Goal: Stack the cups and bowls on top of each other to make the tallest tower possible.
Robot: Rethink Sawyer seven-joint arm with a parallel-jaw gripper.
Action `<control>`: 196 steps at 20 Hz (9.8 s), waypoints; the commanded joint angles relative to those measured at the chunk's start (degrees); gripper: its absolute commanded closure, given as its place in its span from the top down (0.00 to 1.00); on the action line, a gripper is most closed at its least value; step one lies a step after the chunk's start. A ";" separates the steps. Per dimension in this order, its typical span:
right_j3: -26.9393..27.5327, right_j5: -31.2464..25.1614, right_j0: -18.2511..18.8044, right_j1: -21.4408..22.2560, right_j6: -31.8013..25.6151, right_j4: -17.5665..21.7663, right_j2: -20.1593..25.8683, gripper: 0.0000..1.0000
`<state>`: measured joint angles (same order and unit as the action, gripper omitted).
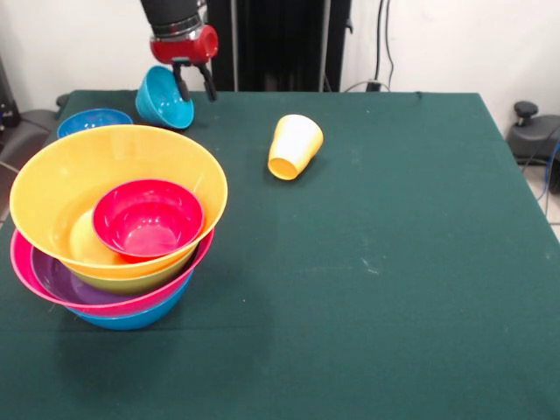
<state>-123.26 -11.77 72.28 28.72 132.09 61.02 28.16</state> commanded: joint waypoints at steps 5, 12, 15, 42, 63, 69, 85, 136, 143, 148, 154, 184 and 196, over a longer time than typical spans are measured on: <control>9.18 -1.68 -0.18 -6.13 -10.21 6.45 3.05 1.00; 6.32 -3.13 -1.93 0.32 -8.41 3.20 4.20 1.00; 3.02 -6.18 -1.81 6.16 -9.25 -1.12 6.45 1.00; -2.80 -13.83 2.68 12.90 -11.84 -9.01 14.77 1.00; -0.10 -2.69 -8.06 6.06 0.98 4.53 -1.27 1.00; -2.38 -1.74 -5.86 7.23 -0.64 4.73 -2.57 1.00; 4.20 11.20 -13.02 -2.59 6.43 11.61 -15.77 1.00; -1.44 -6.30 -1.59 12.37 -13.64 -3.71 1.61 1.00; -1.63 -5.10 -1.98 10.52 -9.72 -1.23 1.05 1.00; -2.29 -4.23 -2.80 10.67 -8.16 -0.59 0.30 1.00; -4.26 -5.09 -2.51 13.10 -8.47 -1.96 0.76 1.00; 6.08 -1.01 -10.09 4.23 -1.93 4.26 -3.91 1.00; 6.15 -3.92 -4.75 5.96 -8.68 3.22 -1.03 1.00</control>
<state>-122.60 -13.59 66.67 35.79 132.08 61.11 25.02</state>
